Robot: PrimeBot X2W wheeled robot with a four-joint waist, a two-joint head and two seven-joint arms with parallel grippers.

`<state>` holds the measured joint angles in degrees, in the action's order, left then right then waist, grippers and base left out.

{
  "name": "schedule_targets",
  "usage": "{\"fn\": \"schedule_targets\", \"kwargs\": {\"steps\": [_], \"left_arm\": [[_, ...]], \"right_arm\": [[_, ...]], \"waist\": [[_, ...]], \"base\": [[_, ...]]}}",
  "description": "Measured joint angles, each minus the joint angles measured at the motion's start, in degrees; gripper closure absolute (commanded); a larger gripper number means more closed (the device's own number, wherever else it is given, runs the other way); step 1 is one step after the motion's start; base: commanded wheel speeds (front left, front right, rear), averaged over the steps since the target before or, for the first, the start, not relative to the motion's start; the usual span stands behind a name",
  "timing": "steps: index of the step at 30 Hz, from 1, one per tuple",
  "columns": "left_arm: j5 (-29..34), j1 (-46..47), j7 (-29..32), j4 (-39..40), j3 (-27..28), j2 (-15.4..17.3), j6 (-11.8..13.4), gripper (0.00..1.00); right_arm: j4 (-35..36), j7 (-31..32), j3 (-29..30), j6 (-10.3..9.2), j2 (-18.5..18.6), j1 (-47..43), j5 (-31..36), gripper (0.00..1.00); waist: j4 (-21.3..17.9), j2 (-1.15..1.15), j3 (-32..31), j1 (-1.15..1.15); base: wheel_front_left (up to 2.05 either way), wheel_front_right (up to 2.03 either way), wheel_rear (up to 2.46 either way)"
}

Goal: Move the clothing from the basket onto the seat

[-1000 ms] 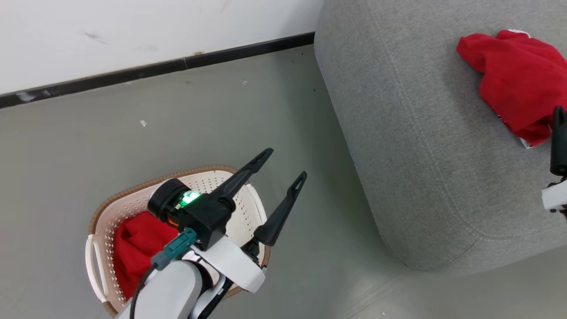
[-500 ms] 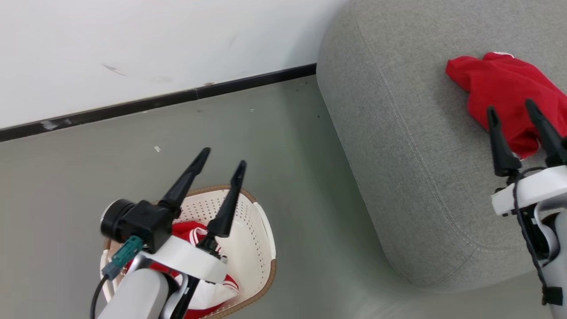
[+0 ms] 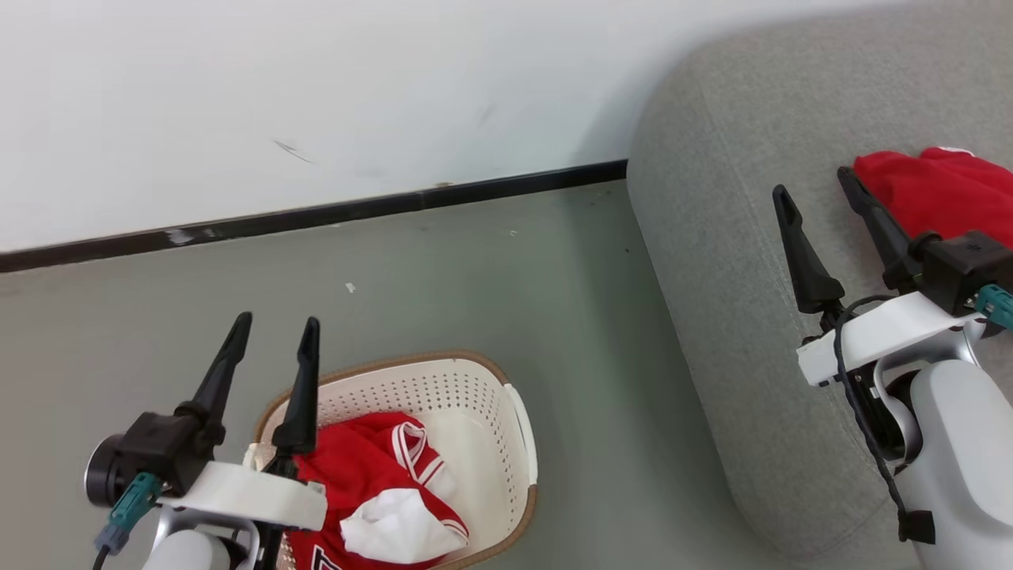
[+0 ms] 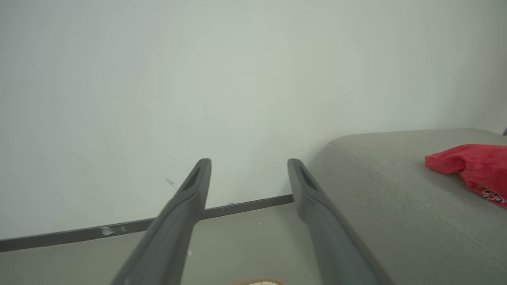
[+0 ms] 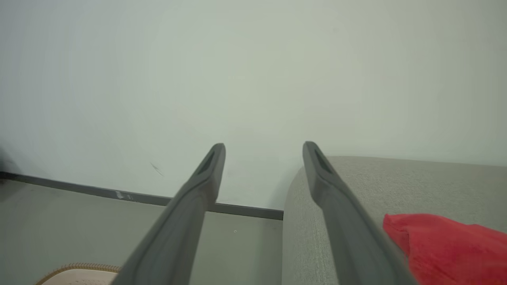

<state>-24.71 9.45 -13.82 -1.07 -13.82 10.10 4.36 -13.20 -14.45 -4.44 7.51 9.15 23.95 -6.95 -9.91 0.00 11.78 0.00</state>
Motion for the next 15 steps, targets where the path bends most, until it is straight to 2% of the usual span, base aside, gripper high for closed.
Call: {"fn": "schedule_targets", "kwargs": {"steps": [15], "left_arm": [[-1.35,-6.14,-0.45,-0.20,4.26,-0.98,1.54,0.00]], "right_arm": [[2.22,0.00,2.48,0.00,-3.59,-6.69,3.54,0.00]], "waist": [[5.71,0.00,-4.86,0.00]], "base": [[0.00,0.00,0.00]]}}
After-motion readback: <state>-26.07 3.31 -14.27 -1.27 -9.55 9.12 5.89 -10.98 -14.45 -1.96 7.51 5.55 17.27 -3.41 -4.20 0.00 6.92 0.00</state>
